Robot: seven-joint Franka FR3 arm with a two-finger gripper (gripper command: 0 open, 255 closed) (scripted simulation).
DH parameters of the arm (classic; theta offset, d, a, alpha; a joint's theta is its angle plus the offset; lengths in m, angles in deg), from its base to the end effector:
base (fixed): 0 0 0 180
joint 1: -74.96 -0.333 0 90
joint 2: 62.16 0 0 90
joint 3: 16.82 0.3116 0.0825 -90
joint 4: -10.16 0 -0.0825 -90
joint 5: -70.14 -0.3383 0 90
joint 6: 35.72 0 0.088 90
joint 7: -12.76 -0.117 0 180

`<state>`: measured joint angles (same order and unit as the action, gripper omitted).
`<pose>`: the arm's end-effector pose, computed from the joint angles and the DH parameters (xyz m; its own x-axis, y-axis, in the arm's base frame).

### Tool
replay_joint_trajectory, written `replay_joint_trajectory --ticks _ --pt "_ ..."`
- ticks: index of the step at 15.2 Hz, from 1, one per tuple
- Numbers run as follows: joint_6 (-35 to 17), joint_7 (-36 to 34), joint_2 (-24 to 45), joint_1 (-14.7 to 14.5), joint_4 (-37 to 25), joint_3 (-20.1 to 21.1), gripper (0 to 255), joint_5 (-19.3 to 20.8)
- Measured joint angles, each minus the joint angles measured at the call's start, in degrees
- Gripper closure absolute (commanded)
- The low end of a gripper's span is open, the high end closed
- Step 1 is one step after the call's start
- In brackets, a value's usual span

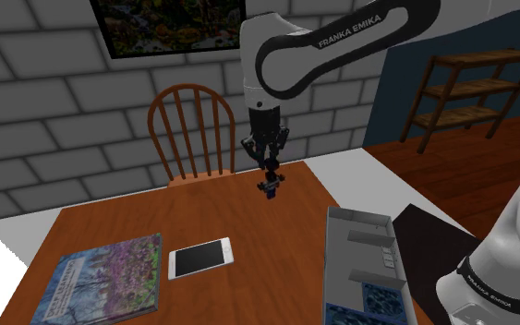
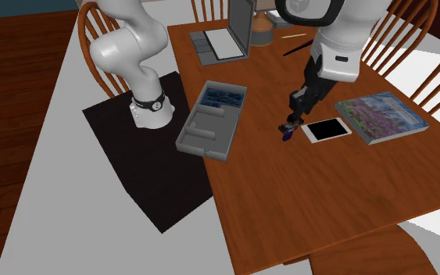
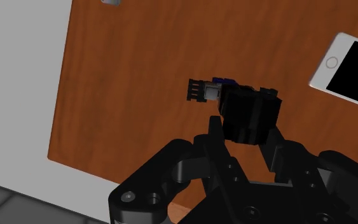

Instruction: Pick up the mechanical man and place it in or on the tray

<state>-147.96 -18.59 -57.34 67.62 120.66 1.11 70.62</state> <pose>0.4816 0.2228 0.4470 0.9933 -0.1031 -0.0519 -0.1027 -0.9947 0.0102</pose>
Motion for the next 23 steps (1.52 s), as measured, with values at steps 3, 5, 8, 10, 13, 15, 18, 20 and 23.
replay_joint_trajectory --ticks 3,5,8,10,13,15,18,20,23 --pt "0.0 0.7 -5.1 0.1 4.9 0.1 255 -1.7" --pt "0.3 1.3 -9.8 0.0 9.1 0.1 255 -3.3" --pt "0.6 2.1 -16.4 -0.5 15.1 0.0 255 -5.4" --pt "1.4 2.8 -21.9 -1.1 19.8 -0.3 255 -7.0" --pt "3.2 2.9 -28.5 -2.3 24.3 -0.4 255 -8.9" --pt "4.7 3.3 -33.3 -3.1 27.6 -1.0 255 -9.9" --pt "7.5 3.3 -40.6 -4.6 32.2 -1.5 255 -11.4" --pt "9.9 3.4 -46.1 -5.7 35.1 -2.0 255 -12.1" --pt "13.9 2.7 -53.5 -7.5 38.6 -2.4 255 -13.2"
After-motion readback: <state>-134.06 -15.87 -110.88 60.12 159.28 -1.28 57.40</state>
